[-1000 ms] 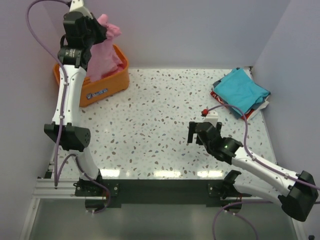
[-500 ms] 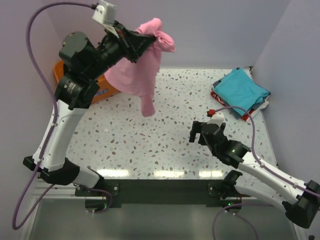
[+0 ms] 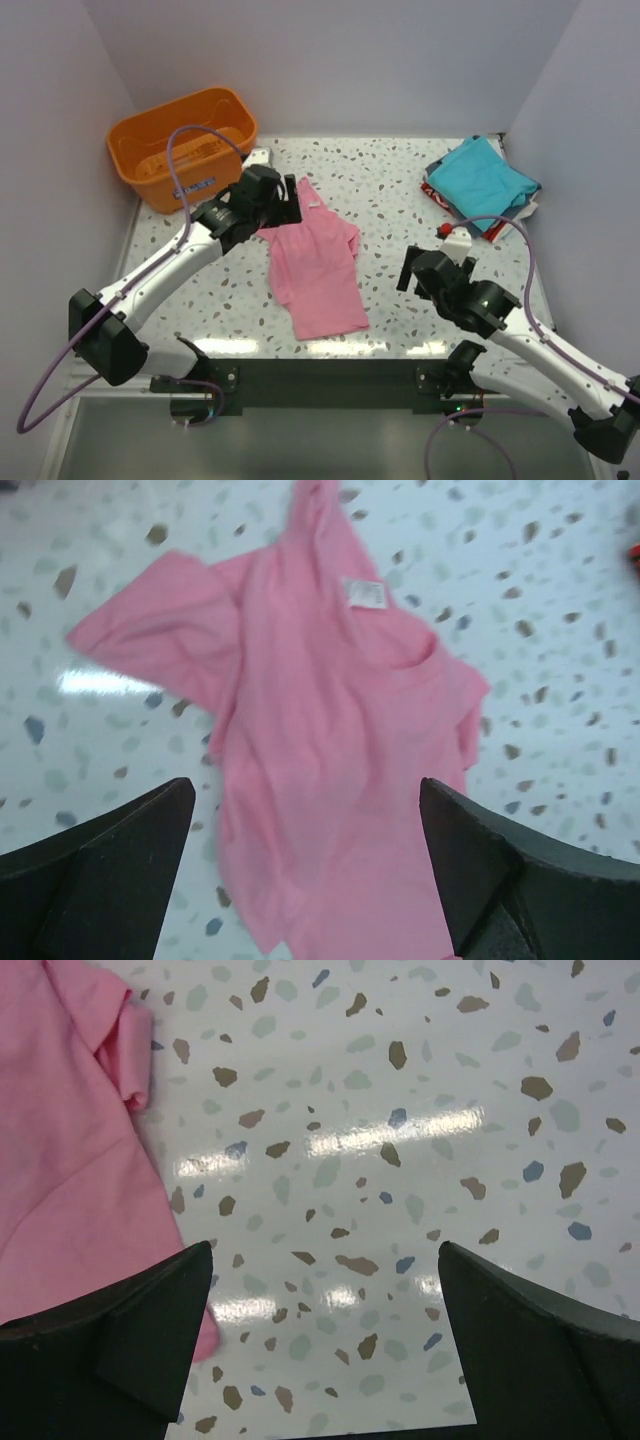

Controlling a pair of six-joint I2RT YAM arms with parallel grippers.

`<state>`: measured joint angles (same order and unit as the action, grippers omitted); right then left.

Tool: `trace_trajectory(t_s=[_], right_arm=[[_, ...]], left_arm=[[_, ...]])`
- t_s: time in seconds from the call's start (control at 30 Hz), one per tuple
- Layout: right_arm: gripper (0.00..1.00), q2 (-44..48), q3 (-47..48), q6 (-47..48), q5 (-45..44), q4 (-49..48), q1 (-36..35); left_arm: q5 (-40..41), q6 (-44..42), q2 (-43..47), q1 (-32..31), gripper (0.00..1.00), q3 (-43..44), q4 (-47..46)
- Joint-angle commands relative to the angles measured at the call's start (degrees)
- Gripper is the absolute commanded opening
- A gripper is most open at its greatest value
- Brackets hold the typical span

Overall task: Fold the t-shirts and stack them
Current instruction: Move the tshirt to the center of the board, then flatten the tshirt out

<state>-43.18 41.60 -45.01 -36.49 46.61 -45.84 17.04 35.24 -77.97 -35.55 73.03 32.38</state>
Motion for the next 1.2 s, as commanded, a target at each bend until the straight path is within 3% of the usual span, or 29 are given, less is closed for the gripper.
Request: trace_trajectory(t_s=[0.0, 0.1, 0.27, 0.37, 0.43, 0.57, 0.63, 0.73, 1.0, 1.1, 1.13, 1.17], right_arm=[[0.99, -1.7, 2.0, -3.8, -0.3, 6.4, -0.2], [0.99, -4.6, 0.7, -2.0, 4.7, 2.6, -0.2], [0.99, -10.7, -1.3, 0.0, 14.1, -4.7, -2.1], [0.98, -15.3, -1.7, 1.2, 18.5, -10.5, -4.1], [0.99, -18.3, -1.2, 1.0, 20.3, -12.8, -6.3], [0.98, -24.2, -0.1, -2.0, 20.8, -17.4, -14.0], [0.98, -28.3, 1.5, -4.2, 16.5, -15.9, -17.4], [0.94, -32.0, 1.2, -7.8, 15.1, -14.9, -18.5], [0.79, -38.2, -1.4, -13.9, 12.5, -17.6, -18.5], [0.68, -40.5, -1.3, -14.0, 11.9, -19.1, -18.3], [0.53, -41.1, -0.9, -14.3, 12.0, -19.1, -18.2], [0.47, -41.5, -0.8, -15.3, 12.1, -18.8, -18.2]], left_arm=[[9.7, 7.1, 4.2, 0.1, 1.00, -5.4, 6.8], [7.9, 10.8, 8.9, 0.1, 1.00, -17.4, 7.2], [1.2, 13.7, 20.9, 0.1, 1.00, -29.9, 6.0], [-8.9, 12.3, 27.9, -0.1, 1.00, -37.2, 1.0], [-11.6, 13.0, 30.4, -0.2, 1.00, -41.5, -0.5], [-4.1, 15.8, 29.4, -0.2, 1.00, -40.3, 4.4], [0.2, 17.5, 27.6, -0.2, 1.00, -38.1, 6.6], [5.4, 19.4, 24.9, 0.2, 1.00, -35.0, 9.0], [4.1, 17.6, 21.9, 7.1, 1.00, -33.7, 7.4], [2.0, 16.1, 23.2, 10.1, 1.00, -35.0, 6.0], [1.9, 15.9, 23.4, 10.8, 1.00, -35.2, 6.0], [1.9, 15.8, 23.3, 11.9, 1.00, -35.2, 6.1]])
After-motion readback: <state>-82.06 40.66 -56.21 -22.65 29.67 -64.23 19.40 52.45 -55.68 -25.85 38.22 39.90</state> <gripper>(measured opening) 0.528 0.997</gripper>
